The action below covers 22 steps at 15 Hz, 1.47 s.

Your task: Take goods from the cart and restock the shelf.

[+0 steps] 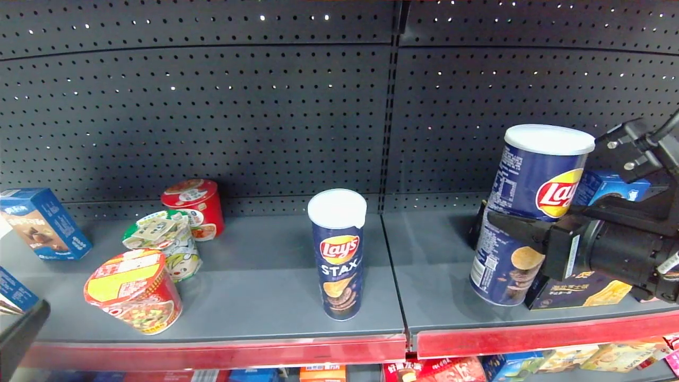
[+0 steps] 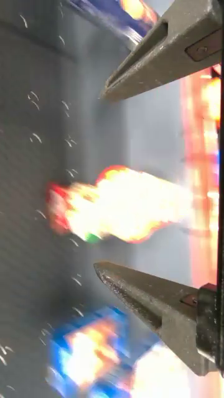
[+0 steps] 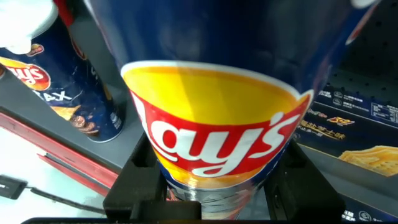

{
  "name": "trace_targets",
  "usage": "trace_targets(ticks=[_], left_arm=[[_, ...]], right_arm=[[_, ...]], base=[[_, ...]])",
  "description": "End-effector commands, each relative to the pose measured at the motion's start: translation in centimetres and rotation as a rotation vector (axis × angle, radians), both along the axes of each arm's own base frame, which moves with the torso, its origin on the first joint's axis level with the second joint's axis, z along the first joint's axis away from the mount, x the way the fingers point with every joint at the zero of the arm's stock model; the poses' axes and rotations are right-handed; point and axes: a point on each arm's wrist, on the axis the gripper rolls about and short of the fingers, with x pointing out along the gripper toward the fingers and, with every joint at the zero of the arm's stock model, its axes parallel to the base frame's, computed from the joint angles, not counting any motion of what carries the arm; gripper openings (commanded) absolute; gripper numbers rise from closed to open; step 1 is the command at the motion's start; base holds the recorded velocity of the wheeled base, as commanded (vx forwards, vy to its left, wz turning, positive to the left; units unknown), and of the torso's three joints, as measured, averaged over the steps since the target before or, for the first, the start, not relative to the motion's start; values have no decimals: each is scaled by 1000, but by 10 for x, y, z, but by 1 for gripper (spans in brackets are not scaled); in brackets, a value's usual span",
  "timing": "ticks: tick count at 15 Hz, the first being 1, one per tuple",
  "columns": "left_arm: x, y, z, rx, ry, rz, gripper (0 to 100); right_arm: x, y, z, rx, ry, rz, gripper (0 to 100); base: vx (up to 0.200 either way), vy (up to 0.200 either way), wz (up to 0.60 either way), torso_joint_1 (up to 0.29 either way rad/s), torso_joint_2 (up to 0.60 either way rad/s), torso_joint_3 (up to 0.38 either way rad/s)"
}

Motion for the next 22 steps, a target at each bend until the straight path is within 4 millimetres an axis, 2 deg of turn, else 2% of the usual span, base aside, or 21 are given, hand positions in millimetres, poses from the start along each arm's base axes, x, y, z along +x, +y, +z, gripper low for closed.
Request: trace_targets(ticks=[1,2,3,4,5,7,9,13,16,22], left_arm=[[-42,5,-43,-15,-23,85,100],[-48,5,-50,-17,-10,102,100],[-62,4,-73,-44,8,161,100],[-63,5,-83,-66,23,199,100],[-63,6,-85,-81,10,242,100],[-58,7,-101,-80,52,259,100],[-57,6,-100,-86,20,244,100],[-56,1,-106,22,78,4,100],[-56,1,-106,24,78,-7,100],[-56,1,-106,18,78,-6,100]], right_arm=[[7,5,-1,-2,3,1,0],[9,6,3,7,-10,-4,0],[24,10,11,20,-28,-25,0],[30,14,18,32,-45,-29,0],[34,16,23,39,-55,-30,0],[44,19,23,37,-51,-39,0],[63,30,28,43,-60,-44,0],[92,50,32,63,-85,-24,0],[97,53,30,65,-87,-19,0],[121,49,19,56,-58,7,0]], base=[[0,0,0,0,0,0],[0,0,0,0,0,0],[0,0,0,0,0,0],[0,0,0,0,0,0],[0,0,0,0,0,0],[0,0,0,0,0,0],[0,0,0,0,0,0],[0,0,0,0,0,0],[0,0,0,0,0,0],[0,0,0,0,0,0]])
